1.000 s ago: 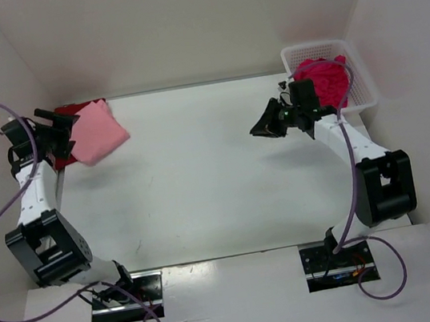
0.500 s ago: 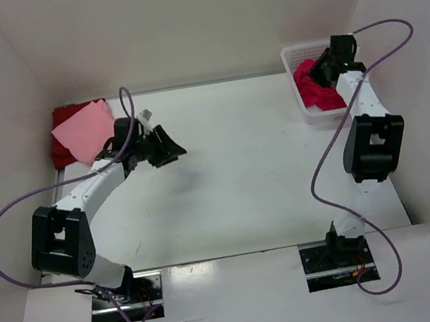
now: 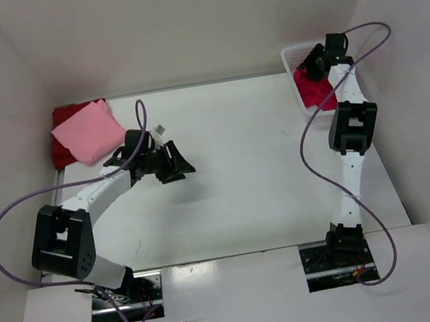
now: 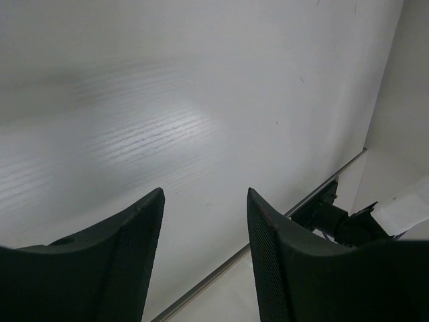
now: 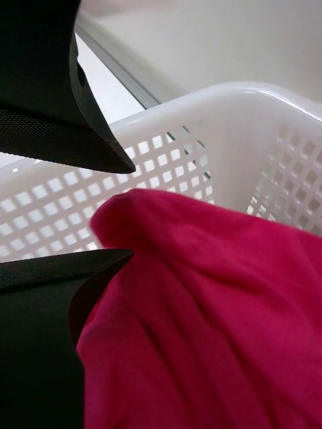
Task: Fold and stack the t-shirts
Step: Grab crumpled tshirt from bin with the right arm, then move the tshirt to the center of the board
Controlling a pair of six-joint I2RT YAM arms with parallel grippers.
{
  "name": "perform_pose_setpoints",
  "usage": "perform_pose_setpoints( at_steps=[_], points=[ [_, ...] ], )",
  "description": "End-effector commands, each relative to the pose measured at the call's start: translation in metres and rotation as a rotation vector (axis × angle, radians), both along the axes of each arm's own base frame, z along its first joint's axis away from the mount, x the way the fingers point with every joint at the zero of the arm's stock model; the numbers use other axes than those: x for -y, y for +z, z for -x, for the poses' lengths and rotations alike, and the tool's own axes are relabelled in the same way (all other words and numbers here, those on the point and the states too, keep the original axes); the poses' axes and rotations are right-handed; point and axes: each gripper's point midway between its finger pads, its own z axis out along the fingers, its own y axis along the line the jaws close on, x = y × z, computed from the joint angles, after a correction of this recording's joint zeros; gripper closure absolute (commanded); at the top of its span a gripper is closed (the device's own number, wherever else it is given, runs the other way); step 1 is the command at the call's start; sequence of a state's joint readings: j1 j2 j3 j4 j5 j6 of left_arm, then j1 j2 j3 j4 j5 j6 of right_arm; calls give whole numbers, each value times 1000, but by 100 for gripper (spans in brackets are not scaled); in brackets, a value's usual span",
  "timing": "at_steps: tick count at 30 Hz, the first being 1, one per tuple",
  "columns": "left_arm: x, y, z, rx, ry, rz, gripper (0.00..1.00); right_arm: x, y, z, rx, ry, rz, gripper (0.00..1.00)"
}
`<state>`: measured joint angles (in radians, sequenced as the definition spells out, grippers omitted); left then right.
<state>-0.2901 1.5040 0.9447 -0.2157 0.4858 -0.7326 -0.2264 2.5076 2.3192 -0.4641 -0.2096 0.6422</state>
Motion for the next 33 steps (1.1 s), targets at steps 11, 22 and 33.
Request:
perform_pose_setpoints(
  at_steps=[11,22,33],
  points=[
    [6,10,-20,38,8,7,40,-35,2,-26,19,81,-56,99],
    [8,55,-42,143,-11,36,37,-69,263,23,400,29,64,100],
    [-43,96,-81,152,185,137,30,-247,495,255,973,587,-44,99]
  ],
)
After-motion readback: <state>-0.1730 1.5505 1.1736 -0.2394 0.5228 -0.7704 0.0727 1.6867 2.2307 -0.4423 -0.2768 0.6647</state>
